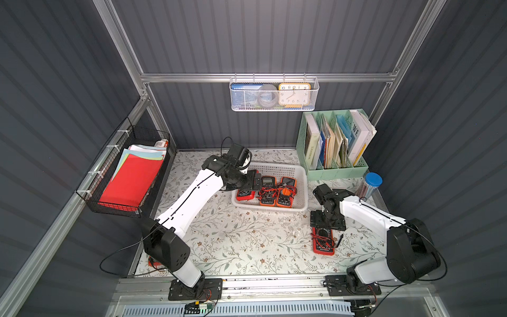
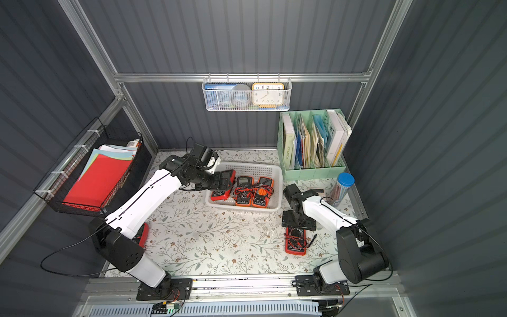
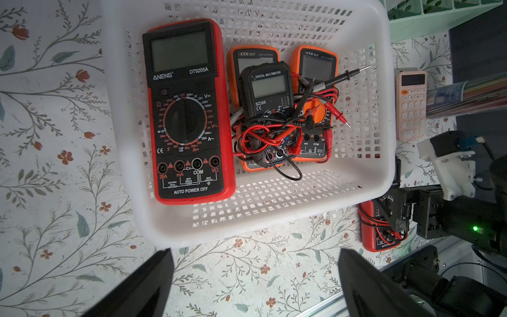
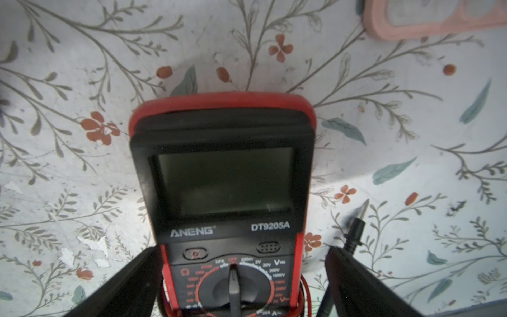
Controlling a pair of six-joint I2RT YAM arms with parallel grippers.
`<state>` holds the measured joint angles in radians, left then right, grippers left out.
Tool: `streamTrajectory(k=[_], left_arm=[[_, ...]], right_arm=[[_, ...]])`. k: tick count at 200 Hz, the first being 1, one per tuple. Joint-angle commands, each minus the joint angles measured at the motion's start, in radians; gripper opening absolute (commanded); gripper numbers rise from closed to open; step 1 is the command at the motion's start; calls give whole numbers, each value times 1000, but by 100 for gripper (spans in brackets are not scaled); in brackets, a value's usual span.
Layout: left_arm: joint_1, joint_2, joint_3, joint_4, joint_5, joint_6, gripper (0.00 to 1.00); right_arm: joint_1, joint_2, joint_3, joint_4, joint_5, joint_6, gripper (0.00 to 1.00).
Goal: Put the multimeter into the basket
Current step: Pick up the multimeter from the center of the board.
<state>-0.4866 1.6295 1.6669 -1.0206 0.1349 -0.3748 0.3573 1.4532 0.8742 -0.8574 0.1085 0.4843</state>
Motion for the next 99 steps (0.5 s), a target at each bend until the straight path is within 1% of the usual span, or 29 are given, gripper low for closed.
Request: streamTrajectory(k=[1,87,99], left_arm=[[-4,12,18,-6,12,22,99],[-4,8,27,-10,8,16,99],[-4,7,26,-12,6,15,99]], right_arm=[[11,23,-22,13,-10,8,99],[12,75,-74,88,-67,48,99],[12,79,-82,99,-72,56,97]])
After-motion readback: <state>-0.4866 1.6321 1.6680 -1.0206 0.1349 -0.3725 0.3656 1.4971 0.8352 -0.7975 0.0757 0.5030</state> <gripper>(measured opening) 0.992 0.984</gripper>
